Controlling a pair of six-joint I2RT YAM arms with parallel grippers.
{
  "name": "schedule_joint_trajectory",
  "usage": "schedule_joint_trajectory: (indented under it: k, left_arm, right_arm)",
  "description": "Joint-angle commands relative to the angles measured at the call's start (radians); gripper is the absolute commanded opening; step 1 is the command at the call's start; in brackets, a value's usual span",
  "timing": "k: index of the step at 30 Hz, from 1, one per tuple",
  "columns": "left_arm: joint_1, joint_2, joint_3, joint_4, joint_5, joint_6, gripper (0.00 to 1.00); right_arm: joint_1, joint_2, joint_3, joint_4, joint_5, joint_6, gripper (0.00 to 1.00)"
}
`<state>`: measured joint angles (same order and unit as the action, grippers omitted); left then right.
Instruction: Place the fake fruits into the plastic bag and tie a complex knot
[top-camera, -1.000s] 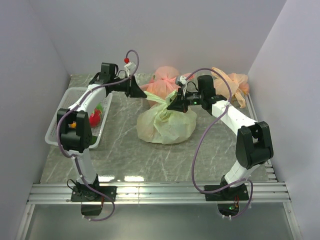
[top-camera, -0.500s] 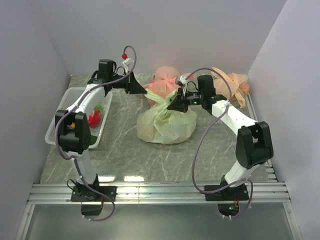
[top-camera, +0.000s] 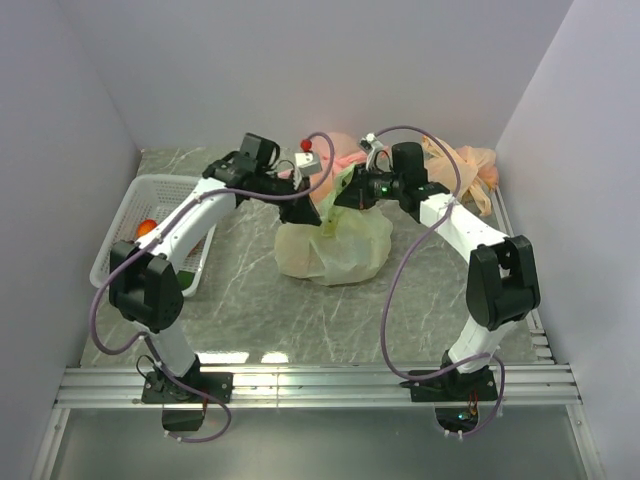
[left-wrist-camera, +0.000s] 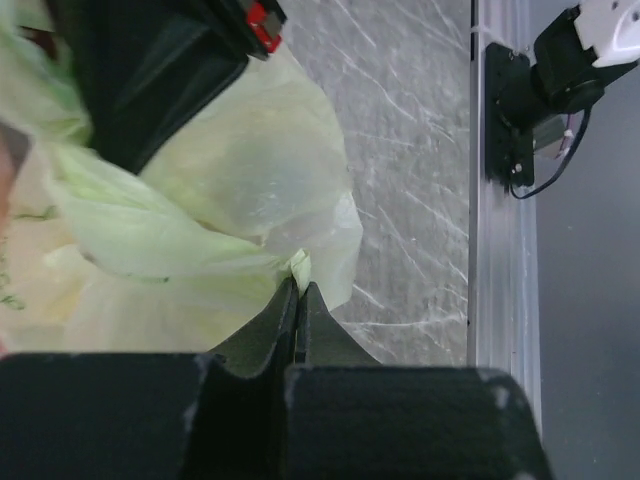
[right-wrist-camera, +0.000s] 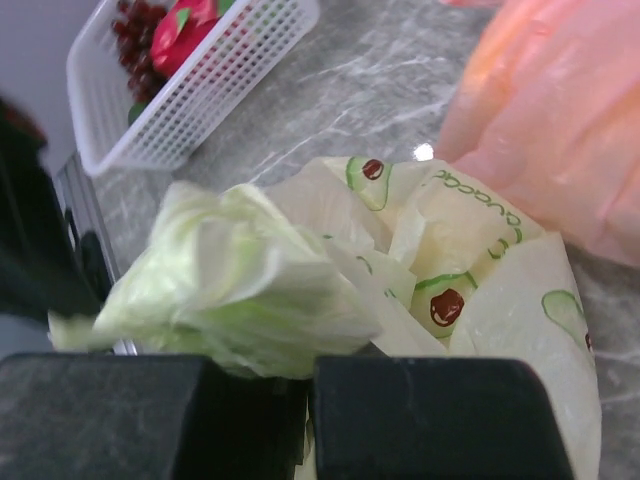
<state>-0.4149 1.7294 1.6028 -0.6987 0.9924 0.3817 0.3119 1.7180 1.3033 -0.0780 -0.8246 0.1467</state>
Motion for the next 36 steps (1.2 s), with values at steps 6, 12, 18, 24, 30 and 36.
schedule_joint_trajectory:
  k: [6, 12, 18, 24, 30, 36]
  left_arm:
    - [-0.168, 0.024, -0.180, 0.221, -0.314, -0.130, 0.00]
    - [-0.193, 0.136, -0.218, 0.442, -0.578, -0.416, 0.01]
    - [-0.147, 0.165, -0.296, 0.809, -0.553, -0.769, 0.00]
    - [-0.142, 0.245, -0.319, 1.164, -0.414, -1.062, 0.03]
    - [-0.134, 0.272, -0.371, 1.421, -0.284, -1.259, 0.00]
    - [-0.111, 0.254, -0.494, 1.653, -0.181, -1.389, 0.00]
  right_arm:
    - [0.016, -0.084, -0.065, 0.130, 0.208, 0.318, 0.00]
    - [0.015, -0.172, -0.183, 0.210, 0.219, 0.497, 0.00]
    - [0.018, -0.236, -0.306, 0.257, 0.197, 0.623, 0.00]
    - [0.021, -0.245, -0.354, 0.325, 0.174, 0.685, 0.00]
    - [0.023, -0.250, -0.388, 0.350, 0.219, 0.697, 0.00]
    - [0.023, -0.300, -0.281, 0.031, 0.156, 0.356, 0.44]
